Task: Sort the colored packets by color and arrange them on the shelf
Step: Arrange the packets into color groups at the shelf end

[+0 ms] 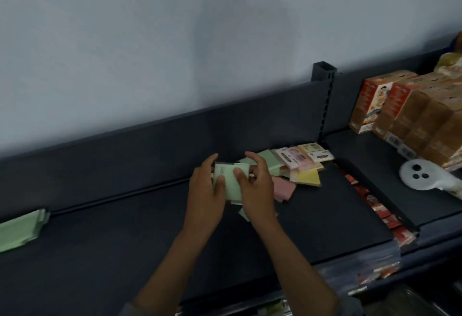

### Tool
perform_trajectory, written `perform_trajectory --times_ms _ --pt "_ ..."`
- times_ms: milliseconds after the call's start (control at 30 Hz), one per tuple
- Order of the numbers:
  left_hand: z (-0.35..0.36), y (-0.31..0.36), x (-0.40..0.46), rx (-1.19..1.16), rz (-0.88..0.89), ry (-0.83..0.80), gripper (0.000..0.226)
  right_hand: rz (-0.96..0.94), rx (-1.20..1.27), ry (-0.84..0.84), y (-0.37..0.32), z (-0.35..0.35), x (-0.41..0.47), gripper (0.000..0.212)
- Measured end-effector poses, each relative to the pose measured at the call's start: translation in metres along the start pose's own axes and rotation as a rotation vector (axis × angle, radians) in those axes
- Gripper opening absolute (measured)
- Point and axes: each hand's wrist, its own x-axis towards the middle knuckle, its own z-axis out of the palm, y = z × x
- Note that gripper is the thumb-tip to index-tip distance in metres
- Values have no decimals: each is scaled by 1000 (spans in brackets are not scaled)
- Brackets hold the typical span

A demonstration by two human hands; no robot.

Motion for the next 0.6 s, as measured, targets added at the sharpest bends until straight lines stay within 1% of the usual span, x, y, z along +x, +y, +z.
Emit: perform_trajectory --times_ms 67,133,167,267,400,600 --pt "-22 -8 -4 116 73 29 49 -20 -18 -51 -1 19 -7 41" --pt "-45 -17 -8 206 151 32 41 -40 -39 -98 -6 40 -18 41" --pt "-56 -23 -10 229 159 31 36 -45 -40 -115 -8 50 -23 40" --pt "-91 -40 -18 223 90 59 29 -15 -12 -180 -13 84 -41 35" --pt "-145 -70 -38 192 0 121 30 29 46 -260 -15 139 -74 29" --pt "-241 -125 -85 162 -156 376 36 105 18 -343 3 235 -138 16"
